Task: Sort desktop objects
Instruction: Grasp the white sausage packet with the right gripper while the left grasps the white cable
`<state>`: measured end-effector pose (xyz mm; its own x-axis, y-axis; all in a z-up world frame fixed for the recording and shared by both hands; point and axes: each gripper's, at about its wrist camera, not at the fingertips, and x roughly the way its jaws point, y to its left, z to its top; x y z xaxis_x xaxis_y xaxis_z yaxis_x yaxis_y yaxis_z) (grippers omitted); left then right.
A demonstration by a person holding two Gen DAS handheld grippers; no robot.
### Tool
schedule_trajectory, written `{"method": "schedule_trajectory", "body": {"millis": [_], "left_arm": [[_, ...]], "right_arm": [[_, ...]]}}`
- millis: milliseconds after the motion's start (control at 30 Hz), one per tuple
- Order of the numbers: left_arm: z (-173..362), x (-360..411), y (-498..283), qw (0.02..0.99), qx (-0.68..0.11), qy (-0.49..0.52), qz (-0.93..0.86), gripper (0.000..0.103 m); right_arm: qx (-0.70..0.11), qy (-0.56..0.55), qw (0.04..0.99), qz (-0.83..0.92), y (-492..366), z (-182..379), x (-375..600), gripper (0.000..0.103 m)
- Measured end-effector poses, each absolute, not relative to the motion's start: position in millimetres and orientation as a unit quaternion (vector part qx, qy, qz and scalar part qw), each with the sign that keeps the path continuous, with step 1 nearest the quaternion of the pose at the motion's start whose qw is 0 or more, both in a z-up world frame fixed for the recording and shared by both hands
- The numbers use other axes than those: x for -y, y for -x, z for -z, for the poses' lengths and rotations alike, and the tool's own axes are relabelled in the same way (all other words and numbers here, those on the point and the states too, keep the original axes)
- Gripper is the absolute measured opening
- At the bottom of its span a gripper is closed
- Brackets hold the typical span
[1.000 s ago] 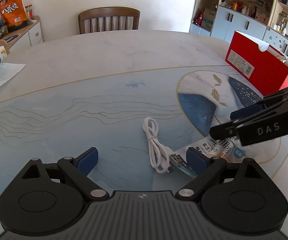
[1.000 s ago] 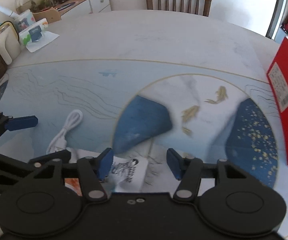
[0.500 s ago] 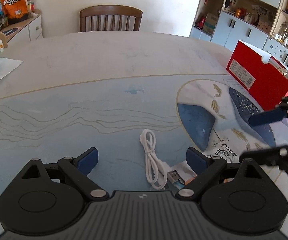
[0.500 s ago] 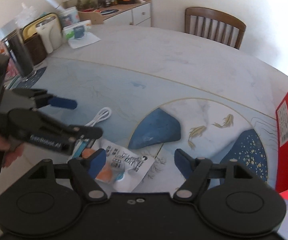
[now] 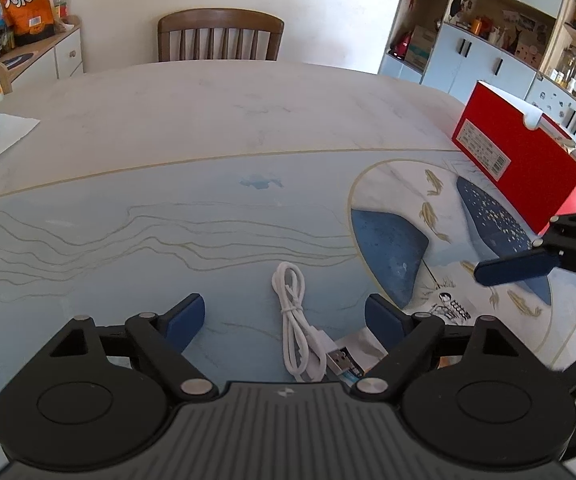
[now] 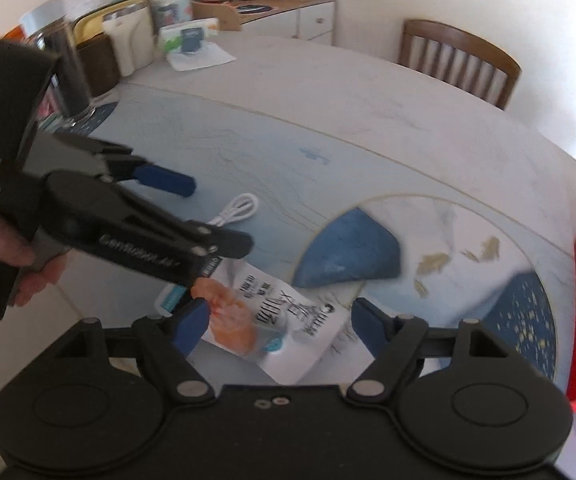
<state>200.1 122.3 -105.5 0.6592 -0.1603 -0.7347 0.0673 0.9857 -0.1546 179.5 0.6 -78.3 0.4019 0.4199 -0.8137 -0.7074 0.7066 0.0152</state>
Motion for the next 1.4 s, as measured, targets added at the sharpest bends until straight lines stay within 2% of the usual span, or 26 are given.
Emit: {"method": "schedule_trajectory", "body": {"millis": [333, 667, 733, 867, 1100, 1133, 1200, 1267, 1333, 1367, 1400], "left_arm": [[105, -126, -202, 0.910, -0.407, 0.060, 0.058, 0.086], [104, -127, -203, 0.910, -0.406, 0.060, 0.061, 0.082], [104, -126, -203, 0.910, -0.406, 0.058, 0.064, 0.078], [104, -126, -202, 0.910, -0.404, 0.056, 0.070, 0.077], [103, -123, -198, 0.911, -0.402, 0.053, 0.083, 0.063], [103, -122, -198, 0.911, -0.401, 0.052, 0.086, 0.060], [103, -120, -197, 0.911, -0.400, 0.047, 0.088, 0.056], [103, -119, -198, 0.911, -0.399, 0.052, 0.092, 0.053], [103, -119, -199, 0.910, -0.400, 0.053, 0.094, 0.045], [103, -119, -200, 0.910, -0.400, 0.054, 0.096, 0.042], [103, -119, -200, 0.909, -0.400, 0.057, 0.098, 0.037]], "right_arm": [[-0.446, 0.167, 0.821, -0.317, -192, 99, -1, 0.078], [-0.450, 0.155, 0.841, -0.256, -214, 99, 23, 0.071], [-0.446, 0.137, 0.845, -0.262, -212, 92, 24, 0.071], [-0.472, 0.078, 0.838, -0.263, -215, 86, 21, 0.071], [-0.501, 0.033, 0.831, -0.240, -220, 95, 14, 0.068], [-0.503, 0.027, 0.831, -0.238, -222, 96, 14, 0.064], [-0.504, 0.026, 0.832, -0.232, -224, 97, 14, 0.045], [-0.504, 0.019, 0.834, -0.225, -225, 98, 14, 0.039], [-0.506, 0.000, 0.832, -0.226, -229, 98, 16, 0.025], [-0.509, -0.012, 0.830, -0.227, -231, 98, 17, 0.014], [-0.513, -0.023, 0.827, -0.228, -233, 100, 20, 0.011]]}}
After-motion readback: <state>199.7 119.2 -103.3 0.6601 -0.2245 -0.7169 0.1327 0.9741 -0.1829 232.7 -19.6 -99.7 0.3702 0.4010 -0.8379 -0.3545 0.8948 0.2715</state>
